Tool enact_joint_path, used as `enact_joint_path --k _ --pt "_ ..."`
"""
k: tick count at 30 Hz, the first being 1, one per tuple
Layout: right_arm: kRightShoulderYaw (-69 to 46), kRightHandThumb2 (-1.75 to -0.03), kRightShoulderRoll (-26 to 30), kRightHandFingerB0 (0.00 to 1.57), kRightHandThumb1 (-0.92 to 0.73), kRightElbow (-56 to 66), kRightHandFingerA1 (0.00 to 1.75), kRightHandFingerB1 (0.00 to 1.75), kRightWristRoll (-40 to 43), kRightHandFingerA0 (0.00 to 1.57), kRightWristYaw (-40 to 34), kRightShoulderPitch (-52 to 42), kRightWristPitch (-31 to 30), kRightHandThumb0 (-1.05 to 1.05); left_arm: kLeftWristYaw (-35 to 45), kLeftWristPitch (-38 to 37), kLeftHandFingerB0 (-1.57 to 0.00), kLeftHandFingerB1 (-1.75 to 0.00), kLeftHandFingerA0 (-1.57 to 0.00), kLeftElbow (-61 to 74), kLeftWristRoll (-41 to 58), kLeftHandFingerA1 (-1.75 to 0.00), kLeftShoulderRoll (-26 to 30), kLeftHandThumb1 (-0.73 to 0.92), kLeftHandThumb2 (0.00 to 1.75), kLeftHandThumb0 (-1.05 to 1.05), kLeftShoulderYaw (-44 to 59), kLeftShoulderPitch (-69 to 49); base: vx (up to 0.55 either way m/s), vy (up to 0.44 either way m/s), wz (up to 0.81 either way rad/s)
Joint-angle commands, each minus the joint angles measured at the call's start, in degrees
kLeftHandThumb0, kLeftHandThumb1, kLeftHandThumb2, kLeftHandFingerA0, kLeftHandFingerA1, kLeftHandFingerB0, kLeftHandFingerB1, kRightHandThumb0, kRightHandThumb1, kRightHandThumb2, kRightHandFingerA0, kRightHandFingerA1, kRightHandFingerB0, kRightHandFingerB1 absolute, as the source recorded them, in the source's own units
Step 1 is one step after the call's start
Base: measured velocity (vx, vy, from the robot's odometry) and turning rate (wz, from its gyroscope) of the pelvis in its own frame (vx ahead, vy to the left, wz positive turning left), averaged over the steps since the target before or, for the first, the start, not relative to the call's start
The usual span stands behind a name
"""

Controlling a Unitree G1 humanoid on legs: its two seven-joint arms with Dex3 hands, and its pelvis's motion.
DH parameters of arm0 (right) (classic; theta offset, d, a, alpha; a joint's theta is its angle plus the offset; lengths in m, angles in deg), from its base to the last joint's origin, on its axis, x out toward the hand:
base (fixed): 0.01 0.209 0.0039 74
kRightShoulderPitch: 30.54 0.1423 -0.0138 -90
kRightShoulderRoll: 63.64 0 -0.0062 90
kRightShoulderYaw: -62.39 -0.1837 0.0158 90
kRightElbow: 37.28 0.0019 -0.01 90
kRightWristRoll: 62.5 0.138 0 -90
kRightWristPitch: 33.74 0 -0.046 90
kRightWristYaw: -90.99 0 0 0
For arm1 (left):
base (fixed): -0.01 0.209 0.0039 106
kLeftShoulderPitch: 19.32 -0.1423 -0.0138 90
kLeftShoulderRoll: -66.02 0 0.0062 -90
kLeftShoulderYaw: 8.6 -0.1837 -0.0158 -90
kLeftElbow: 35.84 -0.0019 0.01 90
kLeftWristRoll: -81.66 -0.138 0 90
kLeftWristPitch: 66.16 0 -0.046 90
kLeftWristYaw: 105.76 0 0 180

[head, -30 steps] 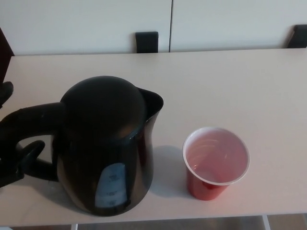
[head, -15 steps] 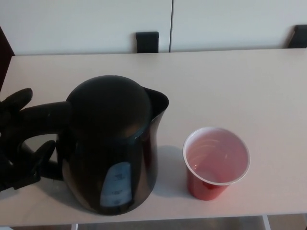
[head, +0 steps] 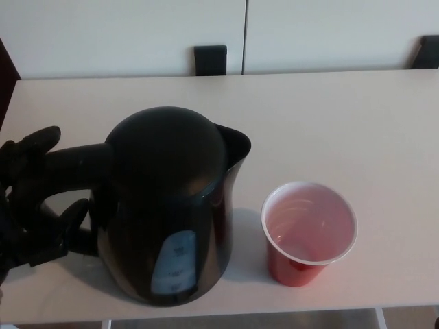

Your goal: The robot walk towards a table in front and uses its left hand to pick up the pot from the base and pour water to the cup on the right hand side

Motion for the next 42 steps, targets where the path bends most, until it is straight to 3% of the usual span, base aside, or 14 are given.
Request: enact_joint_path --k 1,23,24,25,26,42 --pt "0.01 -0.88 0.62 0.25 -0.42 0.76 0.62 0.57 0.18 0.36 -0.66 0.41 -1.00 -0.14 -0.67 1.60 -0.26 -0.54 -0.34 -0.53 -0.91 -0.59 0.48 0.38 0.84 -0.03 0.41 0.81 0.00 0.000 0.00" --pt "0.79 -0.88 0.49 0.25 -0.42 2.60 0.62 0.57 0.13 0.36 -1.17 0.66 -2.16 -0.14 -0.60 1.98 -0.26 -0.54 -0.34 0.19 -0.42 -0.59 0.58 0.38 0.84 -0.03 1.46 0.70 0.00 0.000 0.00" --pt "0.70 -0.57 0.62 0.34 -0.62 2.69 0.51 0.47 0.17 0.43 -1.19 0.47 -2.18 -0.16 -0.74 1.88 -0.39 -0.44 -0.46 0.03 -0.80 -0.51 0.44 0.56 0.55 -0.05 1.19 0.71 0.00 0.000 0.00" --pt "0.67 -0.57 0.67 0.34 -0.62 2.73 0.51 0.47 0.19 0.43 -1.19 0.39 -2.20 -0.16 -0.80 1.83 -0.39 -0.44 -0.46 -0.04 -0.96 -0.51 0.39 0.56 0.55 -0.05 1.08 0.72 0.00 0.000 0.00" --pt "0.44 -0.58 0.84 0.34 -0.59 3.34 0.35 0.44 1.68 0.16 2.02 0.32 -2.56 -0.34 -1.24 1.91 -0.61 -1.74 -0.72 -2.63 -1.05 -1.75 -2.18 0.68 0.58 0.11 -1.39 2.77 0.00 0.000 0.00" --pt "0.34 -0.58 0.82 0.31 -0.60 2.68 0.38 0.42 1.03 0.24 1.60 0.93 -1.31 -0.37 -1.11 2.66 -0.60 -1.73 -0.72 -3.71 1.10 -1.75 -4.44 0.69 0.60 0.13 -1.26 4.86 0.00 0.000 0.00"
